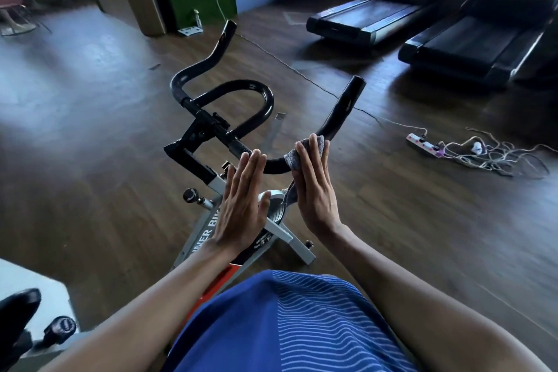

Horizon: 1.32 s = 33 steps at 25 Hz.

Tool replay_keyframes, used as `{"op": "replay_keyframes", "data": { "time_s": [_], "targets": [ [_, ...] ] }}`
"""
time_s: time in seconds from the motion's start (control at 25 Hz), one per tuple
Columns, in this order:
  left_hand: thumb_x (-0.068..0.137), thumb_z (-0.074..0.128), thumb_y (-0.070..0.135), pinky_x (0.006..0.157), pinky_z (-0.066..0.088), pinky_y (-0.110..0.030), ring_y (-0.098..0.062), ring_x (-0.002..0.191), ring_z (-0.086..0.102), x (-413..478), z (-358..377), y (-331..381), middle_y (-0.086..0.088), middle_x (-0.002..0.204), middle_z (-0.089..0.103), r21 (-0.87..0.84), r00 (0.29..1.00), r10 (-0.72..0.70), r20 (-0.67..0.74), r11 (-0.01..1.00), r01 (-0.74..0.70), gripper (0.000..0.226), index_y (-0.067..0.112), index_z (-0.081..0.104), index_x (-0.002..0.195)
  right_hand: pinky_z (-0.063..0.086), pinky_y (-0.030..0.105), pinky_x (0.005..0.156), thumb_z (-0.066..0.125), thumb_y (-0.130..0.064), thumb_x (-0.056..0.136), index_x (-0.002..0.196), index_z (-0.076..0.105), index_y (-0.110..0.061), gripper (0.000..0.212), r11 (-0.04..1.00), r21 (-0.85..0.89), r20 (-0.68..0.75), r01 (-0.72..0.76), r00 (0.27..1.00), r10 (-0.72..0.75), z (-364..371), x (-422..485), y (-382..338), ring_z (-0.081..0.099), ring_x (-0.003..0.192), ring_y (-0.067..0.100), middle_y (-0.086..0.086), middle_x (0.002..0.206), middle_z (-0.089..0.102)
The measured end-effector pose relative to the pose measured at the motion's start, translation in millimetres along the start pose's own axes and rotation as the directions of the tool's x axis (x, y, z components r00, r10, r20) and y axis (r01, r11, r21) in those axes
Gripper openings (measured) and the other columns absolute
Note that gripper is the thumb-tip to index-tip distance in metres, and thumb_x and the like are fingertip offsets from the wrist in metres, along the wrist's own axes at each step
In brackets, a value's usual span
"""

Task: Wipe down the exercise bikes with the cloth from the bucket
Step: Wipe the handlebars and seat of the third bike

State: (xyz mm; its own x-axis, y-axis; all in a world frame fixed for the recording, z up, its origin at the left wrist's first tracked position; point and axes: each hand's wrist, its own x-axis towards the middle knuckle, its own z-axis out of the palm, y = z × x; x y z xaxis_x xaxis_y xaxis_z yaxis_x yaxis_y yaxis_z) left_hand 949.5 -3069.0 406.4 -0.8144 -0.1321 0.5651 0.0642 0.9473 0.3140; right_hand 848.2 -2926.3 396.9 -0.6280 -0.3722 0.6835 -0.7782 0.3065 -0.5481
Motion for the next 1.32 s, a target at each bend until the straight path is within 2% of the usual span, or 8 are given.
{"op": "replay_keyframes", "data": {
  "time_s": [0.28, 0.52, 0.68, 0.8, 1.0, 1.08, 1.24, 1.32],
  "targets": [
    [0.097, 0.055, 0.013, 0.123, 0.010, -0.052, -0.022, 0.154, 0.005, -0.6, -2.7, -17.7, -0.009, 0.166, 0.011, -0.081, 0.996, 0.080, 0.039, 0.994, -0.077, 0.070, 0.006, 0.018, 0.156, 0.021, 0.052, 0.122, 0.046, -0.011, 0.105, 0.151, 0.035, -0.001, 0.048, 0.996, -0.068, -0.074, -0.059, 0.996, 0.054, 19.3, -11.8, -24.0, 0.006, 0.151, 0.043, 0.014, 0.163, 0.015],
    [0.098, 0.042, 0.003, 0.122, 0.017, -0.052, -0.024, 0.153, 0.014, -4.5, -20.0, -9.5, -0.014, 0.162, 0.022, -0.288, 0.996, 0.085, -0.028, 0.954, -0.090, 0.056, -0.001, 0.026, 0.152, 0.016, 0.050, 0.124, 0.038, -0.029, 0.108, 0.153, 0.031, -0.010, 0.050, 0.967, -0.212, -0.085, -0.144, 0.988, 0.128, 26.2, -14.7, -45.8, 0.008, 0.152, 0.038, 0.008, 0.163, 0.013],
    [0.101, 0.036, 0.011, 0.122, 0.023, -0.041, -0.022, 0.150, 0.023, -0.7, -25.5, 46.8, -0.015, 0.159, 0.030, -0.431, 0.992, 0.092, -0.085, 0.894, -0.120, 0.050, -0.002, 0.032, 0.150, 0.000, 0.050, 0.124, 0.029, -0.035, 0.105, 0.157, 0.020, -0.018, 0.056, 0.920, -0.386, 0.099, -0.070, 0.988, 0.117, -2.9, -12.9, -45.0, 0.003, 0.154, 0.026, 0.003, 0.166, 0.007],
    [0.104, 0.033, 0.022, 0.124, 0.017, -0.035, -0.015, 0.152, 0.016, 7.1, -15.8, 86.8, -0.008, 0.162, 0.021, -0.496, 0.996, -0.058, -0.064, 0.868, 0.019, 0.054, 0.003, 0.024, 0.153, 0.007, 0.054, 0.123, 0.019, -0.043, 0.104, 0.157, 0.007, -0.017, 0.060, 0.890, -0.443, 0.280, 0.105, 0.960, 0.025, -28.0, -5.0, -38.3, 0.006, 0.154, 0.029, 0.009, 0.166, 0.011],
    [0.104, 0.026, 0.032, 0.124, 0.011, -0.026, -0.009, 0.152, 0.009, 25.7, 16.8, 107.5, -0.006, 0.163, 0.019, -0.493, 0.927, -0.352, -0.126, 0.834, 0.250, 0.057, 0.004, 0.022, 0.154, 0.018, 0.038, 0.124, 0.036, -0.042, 0.101, 0.158, 0.012, -0.015, 0.068, 0.946, -0.227, 0.489, 0.230, 0.867, -0.093, -62.3, 22.6, -18.9, 0.013, 0.154, 0.022, 0.006, 0.165, 0.018],
    [0.105, 0.027, 0.027, 0.124, 0.012, -0.027, -0.010, 0.152, 0.010, 31.2, 27.1, 115.5, -0.005, 0.162, 0.023, -0.474, 0.887, -0.424, -0.181, 0.828, 0.299, 0.053, 0.004, 0.027, 0.153, 0.027, 0.036, 0.122, 0.052, -0.028, 0.099, 0.158, 0.020, -0.011, 0.068, 0.978, -0.055, 0.510, 0.204, 0.847, -0.148, -74.8, 38.7, -0.5, 0.023, 0.151, 0.017, 0.003, 0.163, 0.026],
    [0.105, 0.037, 0.020, 0.124, 0.017, -0.042, -0.025, 0.152, 0.016, 42.1, 52.5, 122.8, -0.012, 0.159, 0.030, -0.285, 0.839, -0.419, -0.347, 0.899, 0.332, 0.045, 0.005, 0.040, 0.148, 0.032, 0.020, 0.115, 0.055, -0.003, 0.094, 0.156, 0.026, -0.013, 0.070, 0.981, 0.161, 0.539, 0.104, 0.824, -0.176, -90.0, 59.4, 30.5, 0.037, 0.144, 0.010, 0.001, 0.157, 0.040],
    [0.107, 0.033, 0.028, 0.124, 0.015, -0.045, -0.031, 0.152, 0.016, 46.2, 66.4, 121.1, -0.015, 0.159, 0.028, -0.125, 0.832, -0.396, -0.389, 0.917, 0.378, 0.046, 0.007, 0.042, 0.147, 0.036, 0.024, 0.113, 0.053, 0.005, 0.091, 0.152, 0.038, -0.015, 0.066, 0.981, 0.149, 0.486, 0.122, 0.855, -0.180, -90.8, 65.8, 41.1, 0.042, 0.141, 0.013, 0.001, 0.152, 0.047]
  ]
}}
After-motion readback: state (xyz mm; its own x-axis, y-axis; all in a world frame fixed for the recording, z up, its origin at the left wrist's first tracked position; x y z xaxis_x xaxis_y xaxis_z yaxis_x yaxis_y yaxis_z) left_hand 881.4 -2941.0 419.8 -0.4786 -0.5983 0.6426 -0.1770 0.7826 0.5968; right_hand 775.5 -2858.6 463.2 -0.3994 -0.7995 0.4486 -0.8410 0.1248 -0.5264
